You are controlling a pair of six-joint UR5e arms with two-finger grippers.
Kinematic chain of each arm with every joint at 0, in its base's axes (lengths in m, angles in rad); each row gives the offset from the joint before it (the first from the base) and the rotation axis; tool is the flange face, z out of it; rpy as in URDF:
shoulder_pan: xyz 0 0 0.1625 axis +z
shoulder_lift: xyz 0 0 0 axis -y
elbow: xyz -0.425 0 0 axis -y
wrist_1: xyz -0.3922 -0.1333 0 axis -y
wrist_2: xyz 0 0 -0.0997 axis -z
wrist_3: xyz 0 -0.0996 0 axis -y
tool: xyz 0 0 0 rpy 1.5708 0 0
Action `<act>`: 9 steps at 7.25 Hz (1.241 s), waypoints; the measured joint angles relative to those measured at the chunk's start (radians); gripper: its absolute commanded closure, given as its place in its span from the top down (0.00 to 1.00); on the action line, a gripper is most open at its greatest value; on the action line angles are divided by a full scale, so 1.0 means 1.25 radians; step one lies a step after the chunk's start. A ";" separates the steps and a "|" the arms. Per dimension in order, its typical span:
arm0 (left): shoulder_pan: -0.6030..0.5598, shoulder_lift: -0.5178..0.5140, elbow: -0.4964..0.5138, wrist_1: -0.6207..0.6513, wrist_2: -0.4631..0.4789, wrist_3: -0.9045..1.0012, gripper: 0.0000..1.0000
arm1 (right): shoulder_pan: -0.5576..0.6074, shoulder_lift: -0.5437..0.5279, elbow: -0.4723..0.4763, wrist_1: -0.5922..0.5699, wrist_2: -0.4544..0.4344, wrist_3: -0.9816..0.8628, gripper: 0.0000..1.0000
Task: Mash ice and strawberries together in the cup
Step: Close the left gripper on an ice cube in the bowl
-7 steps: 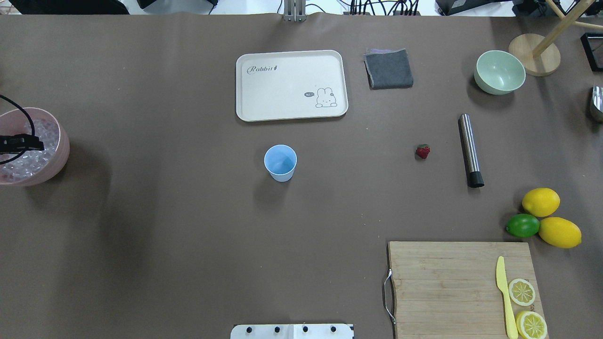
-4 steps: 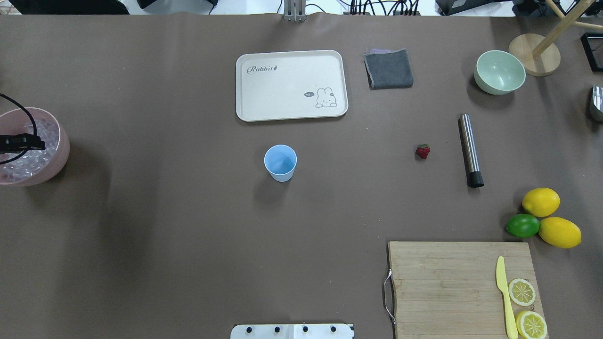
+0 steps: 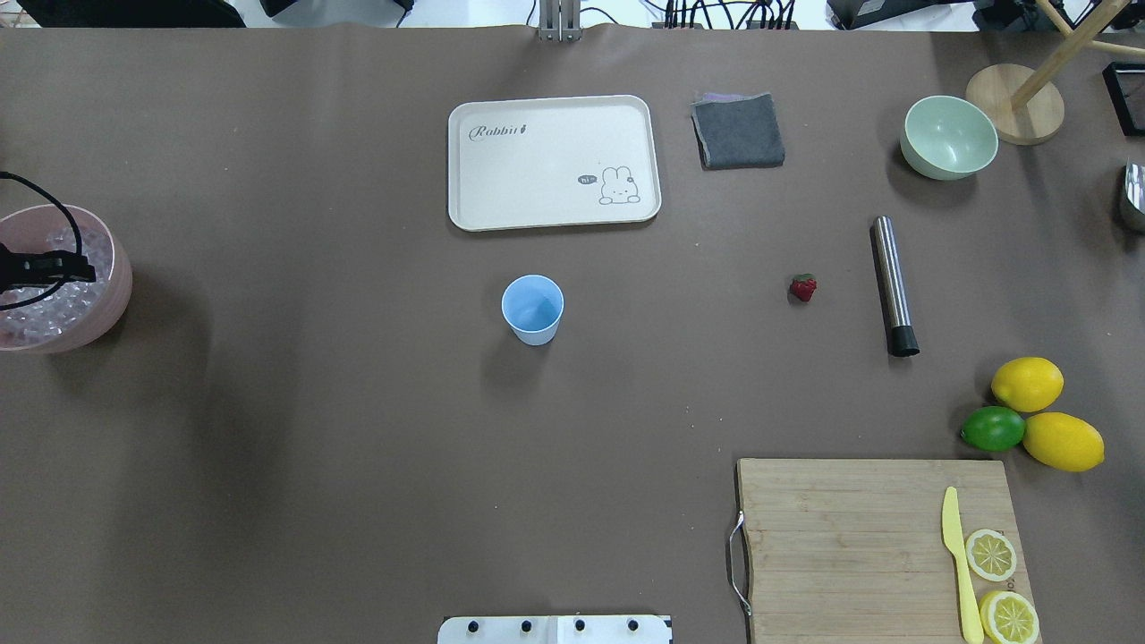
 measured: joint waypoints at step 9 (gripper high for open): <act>-0.009 0.026 -0.017 -0.004 -0.006 0.047 0.54 | 0.000 0.003 -0.001 -0.001 -0.001 0.000 1.00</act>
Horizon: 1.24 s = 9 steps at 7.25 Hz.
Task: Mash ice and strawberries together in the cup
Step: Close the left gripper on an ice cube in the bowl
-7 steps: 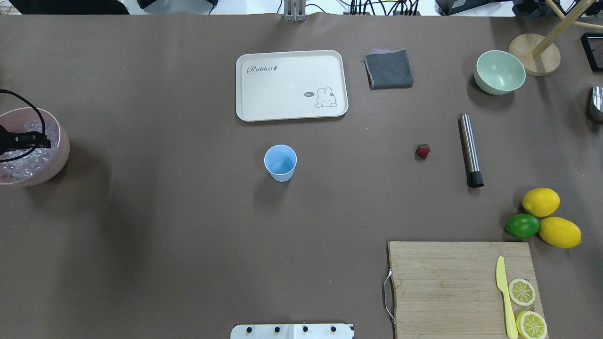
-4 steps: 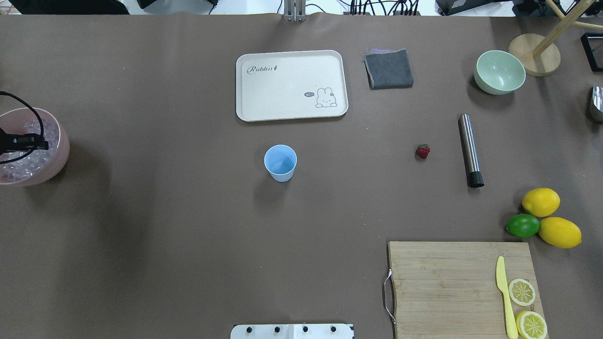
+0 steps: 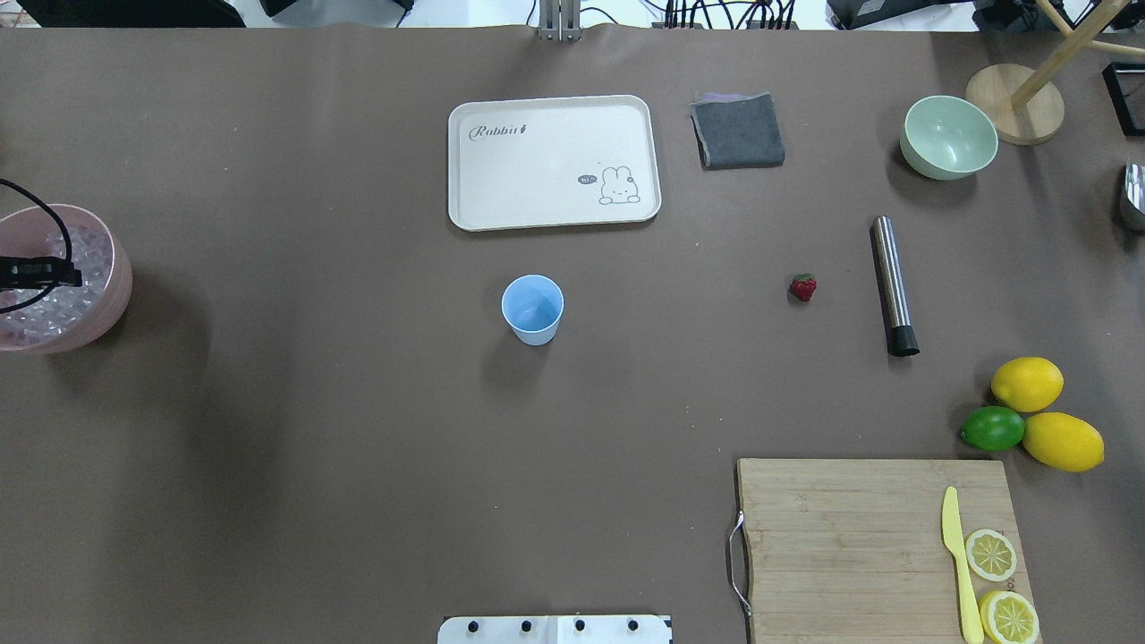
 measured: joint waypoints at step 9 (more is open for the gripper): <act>0.014 0.010 -0.005 -0.007 0.001 -0.007 0.54 | 0.000 -0.006 0.000 0.001 0.000 0.000 1.00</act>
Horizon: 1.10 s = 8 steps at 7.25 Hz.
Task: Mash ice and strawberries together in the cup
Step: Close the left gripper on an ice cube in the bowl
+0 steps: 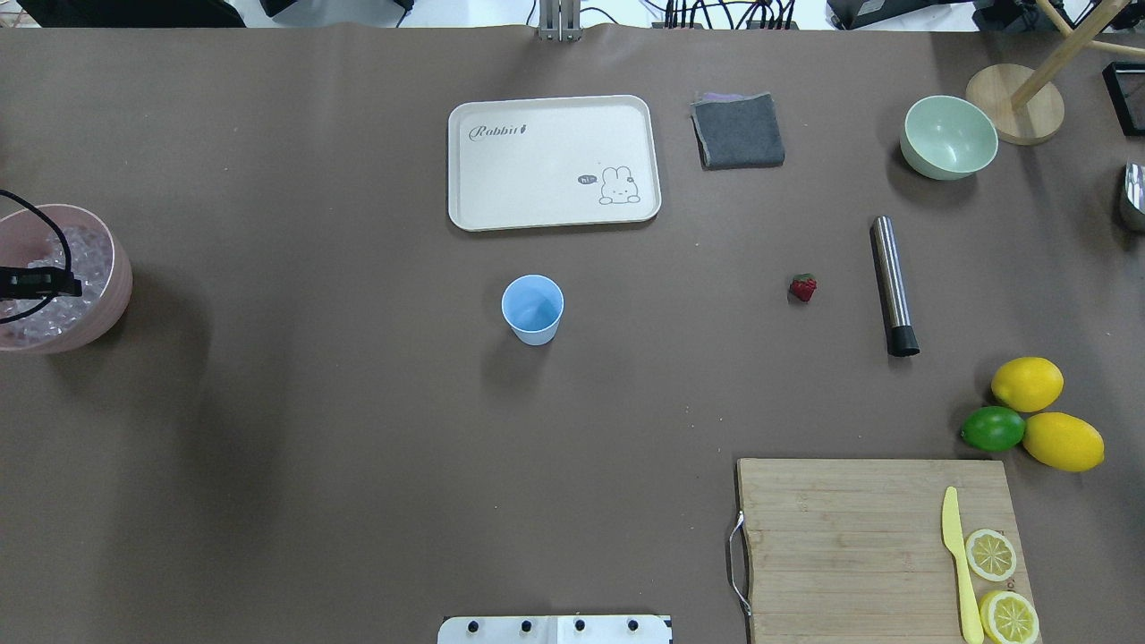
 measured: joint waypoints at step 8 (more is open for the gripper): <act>0.004 0.010 -0.003 -0.026 -0.017 0.008 0.00 | 0.000 0.006 0.002 0.000 -0.001 0.000 1.00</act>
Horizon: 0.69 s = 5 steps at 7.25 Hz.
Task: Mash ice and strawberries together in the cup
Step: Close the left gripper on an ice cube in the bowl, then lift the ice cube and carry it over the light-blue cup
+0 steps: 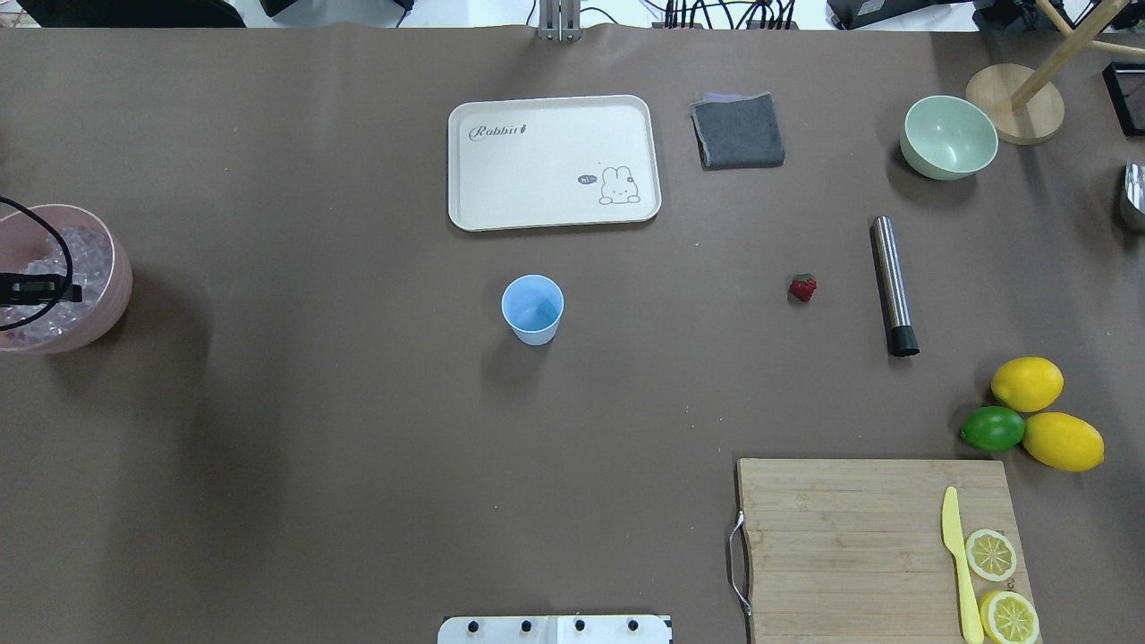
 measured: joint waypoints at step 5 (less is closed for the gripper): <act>-0.150 -0.019 -0.046 0.005 -0.080 0.011 0.00 | 0.000 -0.008 0.000 -0.001 0.001 0.000 1.00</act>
